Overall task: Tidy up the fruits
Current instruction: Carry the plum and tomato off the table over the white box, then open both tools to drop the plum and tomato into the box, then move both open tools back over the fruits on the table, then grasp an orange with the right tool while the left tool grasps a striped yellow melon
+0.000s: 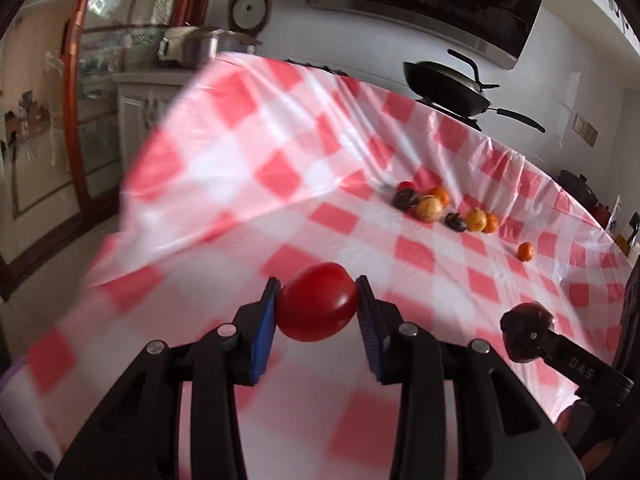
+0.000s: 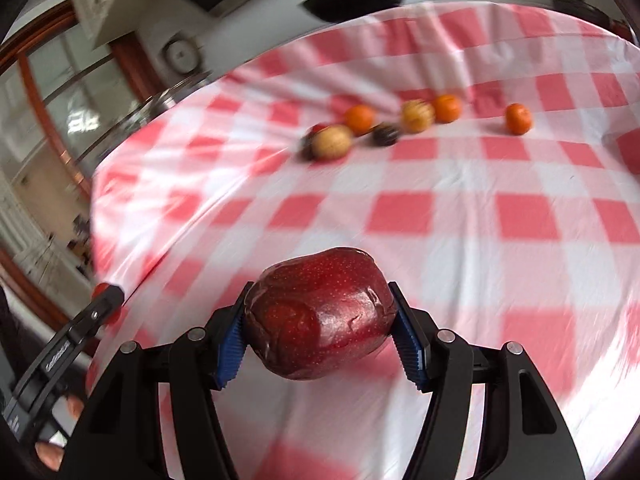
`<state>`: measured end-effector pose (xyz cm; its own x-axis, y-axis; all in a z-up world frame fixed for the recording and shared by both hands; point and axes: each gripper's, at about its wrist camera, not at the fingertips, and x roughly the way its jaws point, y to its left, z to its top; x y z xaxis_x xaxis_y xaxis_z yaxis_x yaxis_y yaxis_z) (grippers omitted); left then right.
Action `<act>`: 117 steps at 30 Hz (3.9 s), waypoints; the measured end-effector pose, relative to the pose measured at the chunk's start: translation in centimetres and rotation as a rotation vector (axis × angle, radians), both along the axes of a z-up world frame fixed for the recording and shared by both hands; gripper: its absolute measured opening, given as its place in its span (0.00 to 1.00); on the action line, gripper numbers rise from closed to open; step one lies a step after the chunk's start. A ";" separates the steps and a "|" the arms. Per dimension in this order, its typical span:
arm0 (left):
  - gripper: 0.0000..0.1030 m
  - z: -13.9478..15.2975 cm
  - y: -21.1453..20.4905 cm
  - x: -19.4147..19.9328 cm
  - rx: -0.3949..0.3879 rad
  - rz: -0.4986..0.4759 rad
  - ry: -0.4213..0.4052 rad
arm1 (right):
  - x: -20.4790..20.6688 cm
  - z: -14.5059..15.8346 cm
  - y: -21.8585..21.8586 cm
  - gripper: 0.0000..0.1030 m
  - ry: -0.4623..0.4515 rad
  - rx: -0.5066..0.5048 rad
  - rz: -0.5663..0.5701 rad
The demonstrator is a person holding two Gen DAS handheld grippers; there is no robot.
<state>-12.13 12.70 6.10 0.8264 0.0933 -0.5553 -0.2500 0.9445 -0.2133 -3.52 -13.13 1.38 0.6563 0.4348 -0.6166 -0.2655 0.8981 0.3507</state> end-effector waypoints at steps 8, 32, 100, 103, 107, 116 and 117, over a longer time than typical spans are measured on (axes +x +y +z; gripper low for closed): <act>0.37 0.3 5.7 -8.8 0.075 0.104 -0.004 | -8.5 1.6 8.5 0.61 -0.093 -0.080 0.268; 0.37 -11.3 20.1 -23.4 -0.040 0.407 0.248 | -29.2 -7.2 28.3 0.61 -0.187 -0.523 1.141; 0.98 2.3 -5.7 8.3 0.163 -0.045 0.041 | -7.0 7.0 -1.6 0.86 -0.363 -0.198 0.078; 0.98 0.2 -8.9 14.8 0.102 -0.093 0.067 | -1.5 5.1 -7.5 0.86 -0.246 -0.168 -0.096; 0.98 -1.4 -13.4 20.9 0.042 -0.124 0.086 | 3.1 2.7 -14.7 0.86 -0.150 -0.055 -0.266; 0.98 -2.9 -15.1 26.3 -0.108 -0.109 0.061 | 7.3 0.1 -17.9 0.86 -0.060 -0.019 -0.356; 0.98 -2.7 -14.6 25.9 -0.120 -0.110 0.036 | 8.1 0.2 -17.8 0.86 -0.056 -0.031 -0.355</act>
